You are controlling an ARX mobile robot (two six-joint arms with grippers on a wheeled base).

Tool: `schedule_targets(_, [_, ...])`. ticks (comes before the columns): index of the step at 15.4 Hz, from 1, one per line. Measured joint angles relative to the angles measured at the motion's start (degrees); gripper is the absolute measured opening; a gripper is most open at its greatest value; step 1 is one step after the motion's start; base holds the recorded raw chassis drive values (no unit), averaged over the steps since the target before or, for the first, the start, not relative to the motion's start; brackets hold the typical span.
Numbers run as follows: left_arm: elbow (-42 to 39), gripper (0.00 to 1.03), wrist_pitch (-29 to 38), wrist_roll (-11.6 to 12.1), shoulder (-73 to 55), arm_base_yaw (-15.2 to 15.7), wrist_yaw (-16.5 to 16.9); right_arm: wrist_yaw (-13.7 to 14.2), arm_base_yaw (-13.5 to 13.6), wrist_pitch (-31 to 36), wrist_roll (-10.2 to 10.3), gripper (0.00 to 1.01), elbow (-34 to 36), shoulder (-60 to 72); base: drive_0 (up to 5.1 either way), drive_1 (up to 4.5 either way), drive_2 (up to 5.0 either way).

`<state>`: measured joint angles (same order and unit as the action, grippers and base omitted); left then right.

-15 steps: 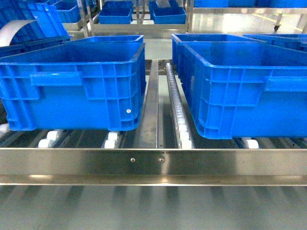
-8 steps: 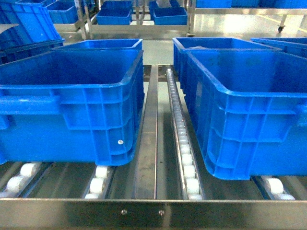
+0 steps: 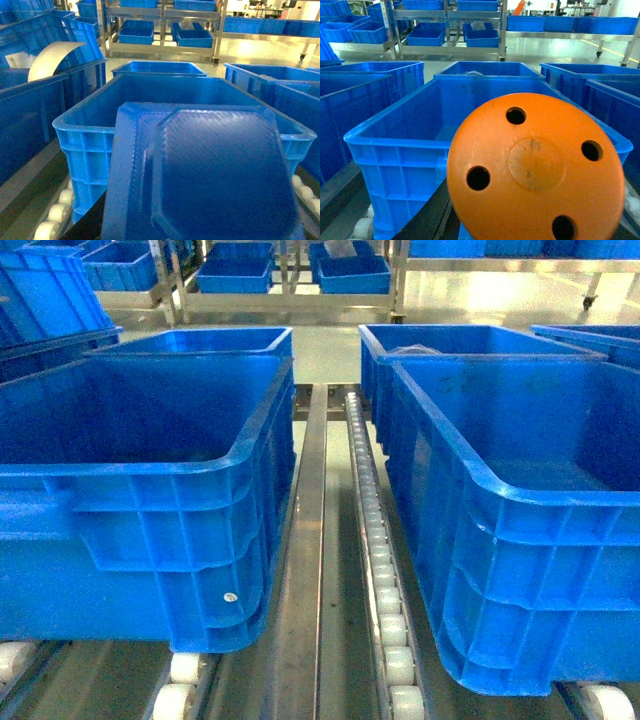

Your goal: Sort blue parts and orange caps into right shelf containers

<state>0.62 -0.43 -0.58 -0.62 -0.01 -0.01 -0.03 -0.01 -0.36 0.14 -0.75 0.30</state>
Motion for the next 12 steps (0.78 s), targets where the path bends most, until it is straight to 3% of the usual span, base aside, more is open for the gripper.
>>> schedule_targets(12, [0.0,0.43,0.0,0.0,0.0,0.0,0.0,0.0,0.0,0.0,0.0,0.43,0.0,0.0,0.0,0.00,0.0])
